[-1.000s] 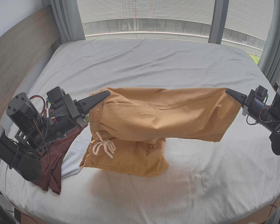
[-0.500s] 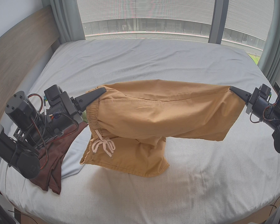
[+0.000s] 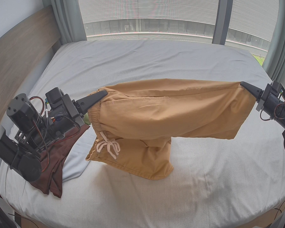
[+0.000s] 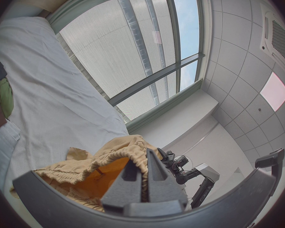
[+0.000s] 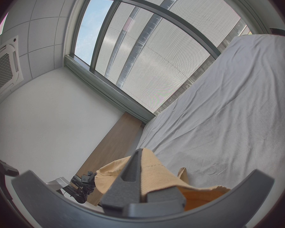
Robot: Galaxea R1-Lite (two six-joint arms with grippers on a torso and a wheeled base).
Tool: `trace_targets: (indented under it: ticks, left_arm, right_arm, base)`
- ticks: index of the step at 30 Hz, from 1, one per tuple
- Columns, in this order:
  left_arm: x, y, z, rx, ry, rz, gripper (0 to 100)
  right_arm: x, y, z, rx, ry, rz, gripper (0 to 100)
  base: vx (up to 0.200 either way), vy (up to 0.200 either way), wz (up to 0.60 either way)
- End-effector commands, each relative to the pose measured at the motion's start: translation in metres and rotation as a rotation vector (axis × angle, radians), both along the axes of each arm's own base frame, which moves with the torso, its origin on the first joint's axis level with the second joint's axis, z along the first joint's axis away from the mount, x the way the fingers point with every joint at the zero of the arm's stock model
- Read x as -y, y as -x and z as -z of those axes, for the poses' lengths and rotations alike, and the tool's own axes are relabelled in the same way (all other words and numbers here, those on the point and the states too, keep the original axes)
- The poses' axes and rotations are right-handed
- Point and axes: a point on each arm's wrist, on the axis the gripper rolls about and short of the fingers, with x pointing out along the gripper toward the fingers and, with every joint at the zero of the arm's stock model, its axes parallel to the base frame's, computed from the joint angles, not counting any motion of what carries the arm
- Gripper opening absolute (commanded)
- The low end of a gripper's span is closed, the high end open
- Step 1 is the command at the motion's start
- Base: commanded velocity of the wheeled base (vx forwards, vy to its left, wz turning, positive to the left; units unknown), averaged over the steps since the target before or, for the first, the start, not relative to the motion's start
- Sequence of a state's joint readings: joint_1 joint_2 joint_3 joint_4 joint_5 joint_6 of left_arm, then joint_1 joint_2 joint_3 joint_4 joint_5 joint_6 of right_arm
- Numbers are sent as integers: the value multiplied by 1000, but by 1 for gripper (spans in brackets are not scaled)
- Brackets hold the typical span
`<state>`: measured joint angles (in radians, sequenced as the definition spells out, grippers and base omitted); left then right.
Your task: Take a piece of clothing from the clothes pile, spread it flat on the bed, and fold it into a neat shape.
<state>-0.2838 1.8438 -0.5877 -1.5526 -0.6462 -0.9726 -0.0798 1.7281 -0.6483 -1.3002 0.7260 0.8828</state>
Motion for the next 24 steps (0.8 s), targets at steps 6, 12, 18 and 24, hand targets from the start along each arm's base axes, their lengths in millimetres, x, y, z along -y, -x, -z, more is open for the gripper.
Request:
trace_targets:
  ticks: [6,12,18,24]
  left_arm:
    - [-1,-15,24,-69,-21,-29,0]
    - [-2,-16,26,-77,-24,-30,0]
    - [-8,-24,38,-108,-35,-57,0]
    - [-11,-29,46,-129,-43,-72,0]
  right_arm:
    - [-2,5,-4,15,2,-6,0]
    - [-5,10,-11,38,3,-13,0]
    - [-15,28,-29,87,5,-49,0]
    - [-26,44,-40,79,9,-85,0]
  base:
    - [0,0,0]
    - [0,0,0]
    - [0,0,0]
    - [0,0,0]
